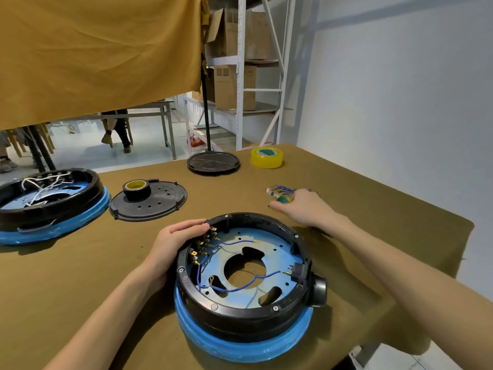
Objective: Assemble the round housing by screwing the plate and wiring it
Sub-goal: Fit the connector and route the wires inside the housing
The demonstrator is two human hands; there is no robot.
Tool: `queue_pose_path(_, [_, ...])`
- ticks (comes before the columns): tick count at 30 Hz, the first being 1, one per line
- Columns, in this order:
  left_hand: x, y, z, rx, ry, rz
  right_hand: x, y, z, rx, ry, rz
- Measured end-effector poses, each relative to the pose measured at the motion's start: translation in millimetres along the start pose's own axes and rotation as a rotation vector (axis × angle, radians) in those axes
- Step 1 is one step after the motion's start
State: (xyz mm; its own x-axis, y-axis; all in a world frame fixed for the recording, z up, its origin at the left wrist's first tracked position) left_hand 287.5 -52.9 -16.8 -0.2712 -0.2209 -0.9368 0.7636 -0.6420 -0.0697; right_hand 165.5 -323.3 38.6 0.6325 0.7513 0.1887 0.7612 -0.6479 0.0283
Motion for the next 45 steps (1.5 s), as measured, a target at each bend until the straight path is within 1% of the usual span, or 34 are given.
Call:
queue_pose_path(2, [-1,-1,0,-0.005,0.004,0.024,-10,5,21,0.028,-0.167,0.037])
queue_pose_path(4, [-3,-2,1,-0.006,0.01,0.047,-10,9,29,-0.006,-0.273,0.03])
queue_pose_path(9, [-6,-1,4,0.014,0.014,0.067,-1,20,44,0.036,-0.386,-0.021])
queue_pose_path(11, [-6,0,4,0.019,0.028,0.068,1,22,41,0.029,-0.358,-0.03])
queue_pose_path(12, [-6,0,4,0.02,0.036,0.069,2,24,34,-0.026,-0.299,-0.031])
queue_pose_path(14, [-6,2,4,0.018,0.041,0.07,1,32,12,-0.208,-0.199,-0.009])
queue_pose_path(15, [-5,2,3,0.016,0.039,0.072,-2,39,2,-0.285,-0.202,0.016])
queue_pose_path(16, [-6,2,3,0.014,0.033,0.076,-7,47,-5,-0.318,-0.237,0.044])
queue_pose_path(17, [-6,2,4,0.012,0.027,0.079,-13,56,-5,-0.3,-0.286,0.07])
queue_pose_path(19, [-6,1,5,0.014,0.02,0.083,-29,74,5,-0.176,-0.326,0.108])
queue_pose_path(21, [-6,1,4,0.016,0.017,0.083,-41,88,20,-0.04,-0.267,0.117])
queue_pose_path(22, [-6,1,4,0.018,0.022,0.08,-43,93,25,-0.015,-0.224,0.105])
queue_pose_path(25, [-6,2,3,0.027,0.034,0.074,-44,102,32,-0.051,-0.106,0.085])
queue_pose_path(29, [-6,4,1,0.03,0.045,0.08,-46,105,40,-0.095,-0.03,0.071])
queue_pose_path(32, [-5,6,0,0.035,0.049,0.08,-52,106,36,-0.152,0.06,0.106])
queue_pose_path(36, [-5,5,1,0.038,0.061,0.077,-54,109,38,-0.114,-0.043,0.159])
queue_pose_path(38, [-5,5,1,0.032,0.063,0.077,-50,107,33,-0.167,-0.142,0.181])
queue_pose_path(40, [-5,5,1,0.03,0.06,0.072,-40,96,20,-0.275,-0.194,0.188])
queue_pose_path(42, [-5,4,2,0.03,0.058,0.064,-24,80,1,-0.405,-0.12,0.14])
queue_pose_path(43, [-5,4,2,0.03,0.058,0.06,-14,70,-8,-0.435,-0.015,0.083])
queue_pose_path(44, [-5,4,1,0.029,0.056,0.06,-4,62,-13,-0.409,0.158,0.011])
queue_pose_path(45, [-5,4,0,0.026,0.054,0.058,8,54,-13,-0.3,0.387,-0.066])
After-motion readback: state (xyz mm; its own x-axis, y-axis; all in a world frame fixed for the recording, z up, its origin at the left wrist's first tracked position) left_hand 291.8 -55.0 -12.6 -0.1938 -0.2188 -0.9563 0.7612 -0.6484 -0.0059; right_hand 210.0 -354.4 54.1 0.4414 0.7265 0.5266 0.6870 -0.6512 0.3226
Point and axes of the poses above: each hand's wrist, its own y-axis towards the middle knuckle, its own z-axis out of the palm, x = y × z, the point moved 9 cm from there along y, towards the middle knuckle, and after that the axes turned 15 degrees about -y, right-handed, at the moved point
